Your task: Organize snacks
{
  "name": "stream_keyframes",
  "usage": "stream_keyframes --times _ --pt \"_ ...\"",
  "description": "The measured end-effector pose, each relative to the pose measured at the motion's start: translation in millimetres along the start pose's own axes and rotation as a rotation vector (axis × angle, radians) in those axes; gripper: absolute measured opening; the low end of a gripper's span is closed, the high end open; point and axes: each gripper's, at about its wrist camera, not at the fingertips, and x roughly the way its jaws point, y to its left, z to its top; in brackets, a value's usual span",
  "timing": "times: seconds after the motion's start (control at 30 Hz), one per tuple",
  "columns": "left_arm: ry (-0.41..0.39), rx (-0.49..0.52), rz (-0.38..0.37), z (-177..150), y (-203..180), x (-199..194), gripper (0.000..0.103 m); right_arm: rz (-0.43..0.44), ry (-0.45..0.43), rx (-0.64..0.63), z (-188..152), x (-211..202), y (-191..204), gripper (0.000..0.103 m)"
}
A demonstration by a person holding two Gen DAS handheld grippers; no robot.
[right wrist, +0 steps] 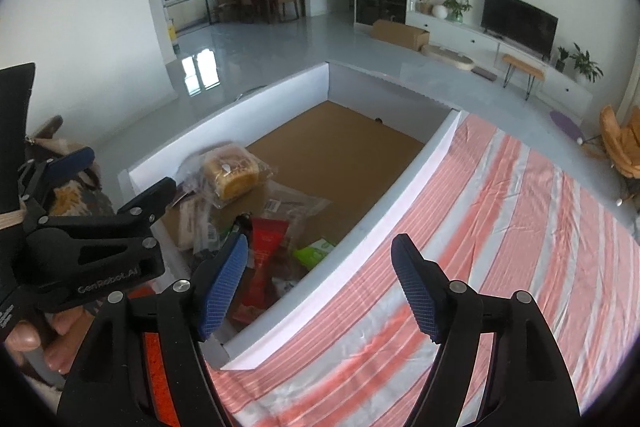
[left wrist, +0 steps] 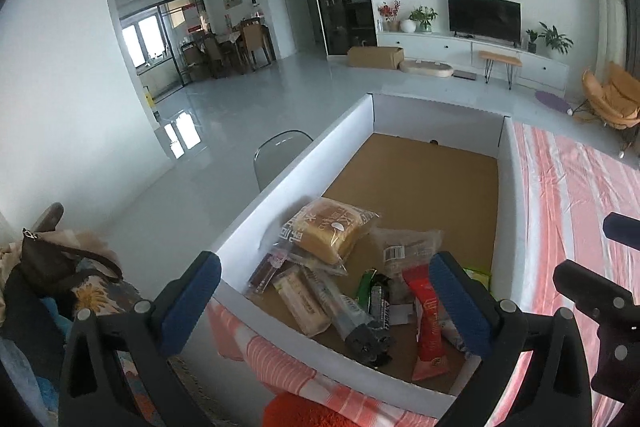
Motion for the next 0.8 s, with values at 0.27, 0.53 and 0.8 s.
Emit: stream_keyframes --times 0.27,0.53,0.8 --pt "0.021 -0.036 -0.020 -1.3 11.2 -1.4 0.103 -0.035 -0.006 -0.014 1.1 -0.7 4.3 0.078" --pt "0.031 -0.041 -0.009 -2.2 18.6 -1.7 0.103 -0.026 -0.038 -0.037 6.2 -10.8 15.8 0.078" --pt "0.035 -0.039 0.004 -3.9 21.1 2.2 0.103 -0.027 -0.041 -0.049 11.4 -6.3 22.7 0.078"
